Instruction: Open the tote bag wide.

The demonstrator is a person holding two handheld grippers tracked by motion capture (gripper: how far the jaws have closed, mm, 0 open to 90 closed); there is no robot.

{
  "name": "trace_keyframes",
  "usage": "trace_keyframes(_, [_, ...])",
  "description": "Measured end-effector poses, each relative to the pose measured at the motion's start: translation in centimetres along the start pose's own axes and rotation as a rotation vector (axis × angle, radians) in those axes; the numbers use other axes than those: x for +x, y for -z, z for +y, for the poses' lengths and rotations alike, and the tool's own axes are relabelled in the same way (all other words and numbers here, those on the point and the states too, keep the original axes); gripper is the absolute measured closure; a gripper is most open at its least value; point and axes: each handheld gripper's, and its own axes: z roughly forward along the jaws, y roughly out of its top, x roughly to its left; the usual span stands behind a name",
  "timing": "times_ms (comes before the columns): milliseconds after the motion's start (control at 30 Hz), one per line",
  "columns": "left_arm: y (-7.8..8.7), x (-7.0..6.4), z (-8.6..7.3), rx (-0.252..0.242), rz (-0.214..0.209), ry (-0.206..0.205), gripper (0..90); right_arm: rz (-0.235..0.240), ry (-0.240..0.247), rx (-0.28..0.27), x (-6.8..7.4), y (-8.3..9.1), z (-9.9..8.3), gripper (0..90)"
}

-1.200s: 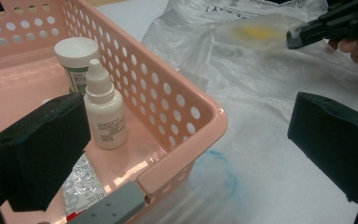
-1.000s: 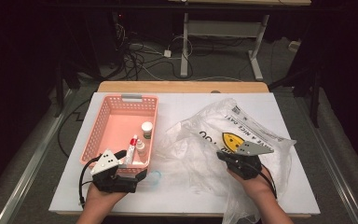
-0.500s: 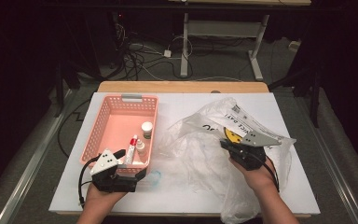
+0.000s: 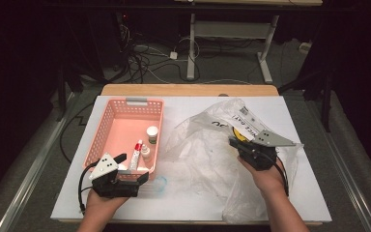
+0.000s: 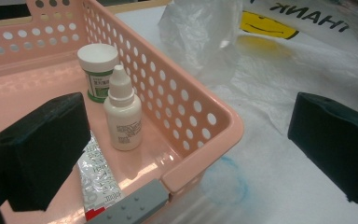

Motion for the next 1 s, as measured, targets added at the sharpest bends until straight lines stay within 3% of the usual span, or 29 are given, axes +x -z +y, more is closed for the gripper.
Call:
trace_keyframes(500, [-0.3, 0.1, -0.3, -0.009, 0.002, 0.009, 0.0, -0.041, 0.003, -0.110, -0.8, 2.6, 1.9, 90.0])
trace_keyframes(733, [0.2, 0.3, 0.3, -0.021, -0.001, 0.044, 0.0, -0.053, 0.022, -0.114, -0.6, 2.8, 2.1, 90.0])
trace_keyframes(1000, [1.1, 1.0, 1.3, -0.047, 0.042, 0.046, 0.0, -0.048, 0.024, -0.109, -0.5, 2.8, 2.1, 90.0])
